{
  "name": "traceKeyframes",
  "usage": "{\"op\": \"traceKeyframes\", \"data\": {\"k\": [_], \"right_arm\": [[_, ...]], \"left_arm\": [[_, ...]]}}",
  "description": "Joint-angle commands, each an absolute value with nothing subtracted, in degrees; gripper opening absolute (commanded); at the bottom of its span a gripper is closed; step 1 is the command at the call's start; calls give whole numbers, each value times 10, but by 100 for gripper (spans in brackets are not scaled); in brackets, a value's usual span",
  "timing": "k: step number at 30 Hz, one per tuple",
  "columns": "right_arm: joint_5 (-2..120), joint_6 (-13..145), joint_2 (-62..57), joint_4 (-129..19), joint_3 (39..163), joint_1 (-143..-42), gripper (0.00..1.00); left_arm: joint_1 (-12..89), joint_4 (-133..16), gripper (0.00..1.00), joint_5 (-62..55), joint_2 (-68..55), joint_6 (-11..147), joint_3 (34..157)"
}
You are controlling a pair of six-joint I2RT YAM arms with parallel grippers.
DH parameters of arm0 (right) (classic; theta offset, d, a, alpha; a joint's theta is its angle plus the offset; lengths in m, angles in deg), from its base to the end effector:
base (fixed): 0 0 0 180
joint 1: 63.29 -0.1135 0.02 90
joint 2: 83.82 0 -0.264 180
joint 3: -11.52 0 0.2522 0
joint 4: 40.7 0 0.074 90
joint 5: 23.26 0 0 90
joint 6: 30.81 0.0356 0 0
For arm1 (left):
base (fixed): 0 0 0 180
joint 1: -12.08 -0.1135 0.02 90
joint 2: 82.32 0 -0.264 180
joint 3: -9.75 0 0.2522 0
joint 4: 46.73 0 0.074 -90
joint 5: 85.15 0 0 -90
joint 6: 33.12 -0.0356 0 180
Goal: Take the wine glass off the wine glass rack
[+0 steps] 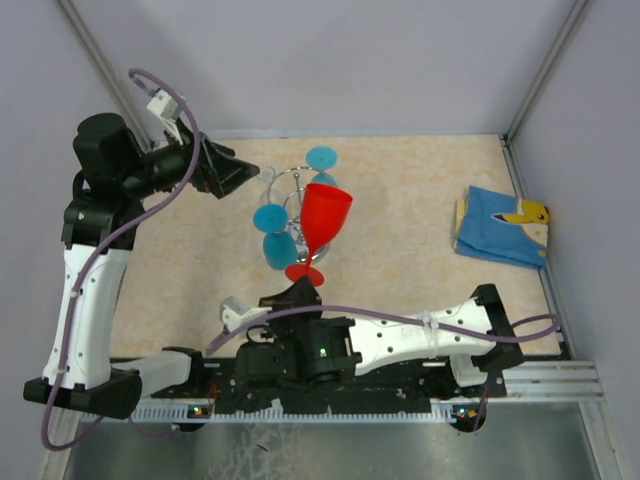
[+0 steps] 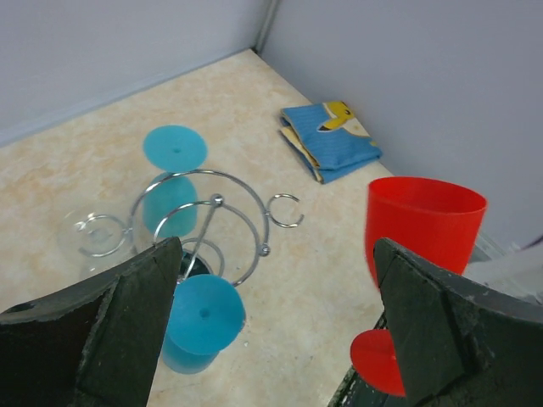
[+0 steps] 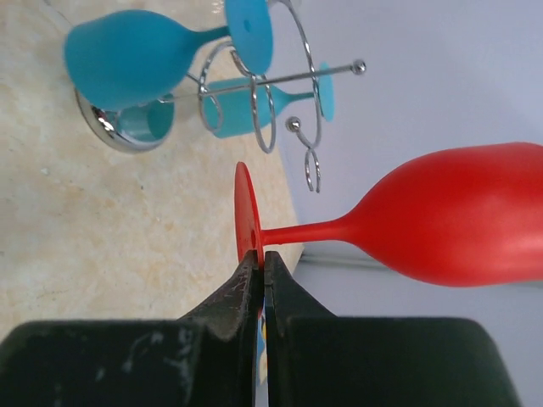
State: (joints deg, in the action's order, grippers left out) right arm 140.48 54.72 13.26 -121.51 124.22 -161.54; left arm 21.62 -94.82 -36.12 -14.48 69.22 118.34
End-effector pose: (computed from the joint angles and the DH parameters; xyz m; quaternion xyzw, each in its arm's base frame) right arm -0.0136 0.3321 0.3672 -0.5298 0.5886 -0.2750 0.5452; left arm 0.2047 -0.0581 0.5097 0.2139 0.7089 -0.3754 0.5575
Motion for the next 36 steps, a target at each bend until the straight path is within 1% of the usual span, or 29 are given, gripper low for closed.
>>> {"op": "traceKeyframes", "data": {"k": [1, 4, 10, 19, 22, 29, 33, 36], "right_arm": [[1384, 364, 80, -1039, 1208, -1639, 0], [1355, 333, 80, -1005, 1206, -1640, 0], [1328, 288, 68, -953, 1204, -1641, 0], [1317, 246, 78, -906, 1204, -1636, 0], [1309, 245, 81, -902, 1205, -1630, 0], [1303, 249, 80, -898, 1200, -1613, 0], [1303, 237, 86, -886, 1202, -1612, 0], [1311, 225, 94, -877, 1204, -1610, 0]], "left_arm": [[261, -920, 100, -397, -170, 635, 1165], [276, -917, 100, -425, -178, 633, 1145], [292, -929, 100, -412, -191, 616, 1119], [297, -879, 100, -468, -204, 668, 1084], [297, -860, 100, -484, -217, 685, 1077], [297, -880, 99, -447, -235, 676, 1091], [298, -854, 99, -506, -220, 713, 1060], [299, -839, 100, -487, -222, 718, 1032]]}}
